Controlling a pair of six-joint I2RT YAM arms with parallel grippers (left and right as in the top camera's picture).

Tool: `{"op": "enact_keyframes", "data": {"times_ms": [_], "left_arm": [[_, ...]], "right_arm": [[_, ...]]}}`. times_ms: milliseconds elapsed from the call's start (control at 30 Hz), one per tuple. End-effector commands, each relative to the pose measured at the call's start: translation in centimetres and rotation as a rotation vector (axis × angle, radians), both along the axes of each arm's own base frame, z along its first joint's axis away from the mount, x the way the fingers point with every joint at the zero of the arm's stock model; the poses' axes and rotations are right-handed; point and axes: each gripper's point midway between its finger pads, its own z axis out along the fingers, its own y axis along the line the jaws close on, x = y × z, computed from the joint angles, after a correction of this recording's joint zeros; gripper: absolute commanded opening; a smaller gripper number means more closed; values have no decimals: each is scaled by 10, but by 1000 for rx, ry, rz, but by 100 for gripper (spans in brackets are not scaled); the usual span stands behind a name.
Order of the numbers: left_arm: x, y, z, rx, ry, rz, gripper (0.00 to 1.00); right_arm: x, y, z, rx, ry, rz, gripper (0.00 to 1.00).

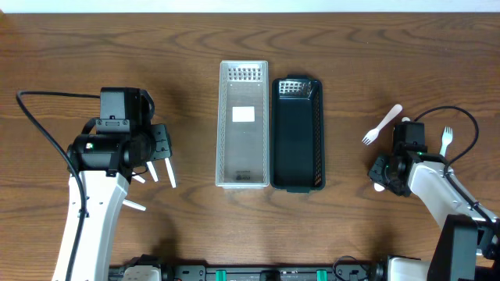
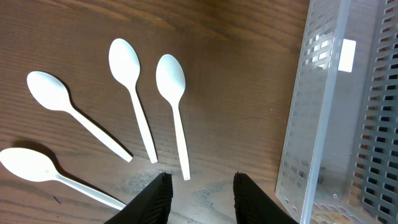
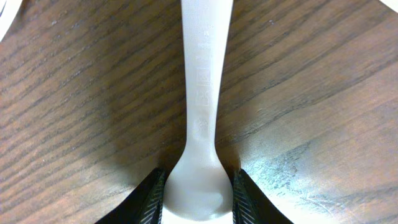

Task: Pack container
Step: 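Carry the spoon with the right gripper into the black basket and release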

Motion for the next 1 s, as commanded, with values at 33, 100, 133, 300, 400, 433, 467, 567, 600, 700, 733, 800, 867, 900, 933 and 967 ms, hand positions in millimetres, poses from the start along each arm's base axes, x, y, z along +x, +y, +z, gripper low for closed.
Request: {"op": "enact_keyframes", "data": {"times_ms": [33,100,133,300,400,433,467,567,600,700,733,800,867,900,933,967], "left_arm": [[2,-1,5,0,-12,0,36],[2,-1,5,-1,-12,0,35],[2,-1,5,-1,-12,0,35],[2,-1,5,-1,-12,0,35],[2,-1,5,-1,-12,0,36],[2,-1,5,-1,-12,0,36],[2,-1,5,-1,-13,0,35],[2,-1,5,-1,-13,0,35],[2,-1,5,-1,-12,0,36],[2,-1,5,-1,-13,0,35],[2,-1,5,-1,-12,0,36],[2,-1,5,-1,-13,0,36],[2,-1,5,-1,-12,0,36],[2,-1,5,-1,-12,0,35],[2,-1,5,-1,-12,0,36],[2,-1,5,-1,-12,0,36]], "right_arm": [[-14,2,-10,19,46,-8,22],[-14,2,-10,19,46,-7,17],[-14,2,-10,19,46,-8,13],[-12,2,-7,17,37,-7,1],[-7,1,4,16,17,-7,1],[-4,1,10,14,7,-5,1],[-1,2,17,13,-3,-2,1],[12,8,50,3,-64,48,1],[16,12,62,0,-85,68,1],[32,30,107,-8,-173,156,1],[36,38,121,-9,-201,190,1],[45,64,152,5,-266,285,1],[50,90,173,28,-309,368,1],[52,107,182,43,-330,415,1],[52,118,186,55,-343,435,1],[52,131,189,70,-358,457,1]]}}
